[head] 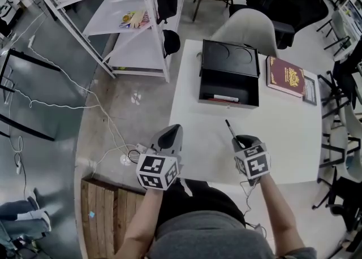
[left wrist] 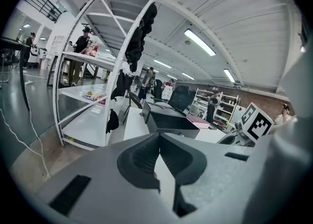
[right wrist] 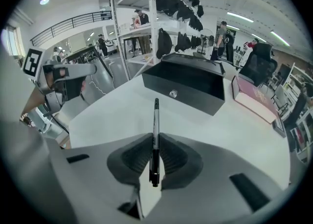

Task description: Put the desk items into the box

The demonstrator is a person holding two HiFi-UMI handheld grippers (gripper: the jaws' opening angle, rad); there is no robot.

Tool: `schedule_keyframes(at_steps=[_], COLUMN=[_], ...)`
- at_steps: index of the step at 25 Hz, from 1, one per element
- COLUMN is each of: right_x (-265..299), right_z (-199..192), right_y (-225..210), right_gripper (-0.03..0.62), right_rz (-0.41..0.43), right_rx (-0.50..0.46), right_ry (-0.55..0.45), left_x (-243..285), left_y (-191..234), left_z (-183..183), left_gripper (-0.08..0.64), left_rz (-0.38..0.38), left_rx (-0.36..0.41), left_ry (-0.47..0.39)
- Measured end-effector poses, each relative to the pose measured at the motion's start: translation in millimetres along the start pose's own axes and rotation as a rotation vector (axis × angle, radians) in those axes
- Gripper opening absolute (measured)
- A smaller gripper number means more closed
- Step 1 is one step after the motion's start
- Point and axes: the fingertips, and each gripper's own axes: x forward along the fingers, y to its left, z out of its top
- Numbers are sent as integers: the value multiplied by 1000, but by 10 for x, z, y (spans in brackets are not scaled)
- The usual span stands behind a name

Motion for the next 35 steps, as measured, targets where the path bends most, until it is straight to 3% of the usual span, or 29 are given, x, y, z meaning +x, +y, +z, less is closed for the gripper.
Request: schedule_keyframes(at_steps=[13, 23, 35], right_x=[-553, -795, -772], right_z=[358, 630, 1263], right_y=[-264, -537, -739], right_gripper=[48, 48, 48], right_rz=[-49, -62, -49], right_rx=[-4, -88, -229], right_ry=[-175, -253, -326], left_x=[119, 160, 298], left_y=[-130, -228, -216], left_z=[187, 375, 532], left_gripper=[6, 6, 6], left_rz=[-23, -7, 6], left_rx=[74, 118, 134], left_ry=[-15, -45, -60])
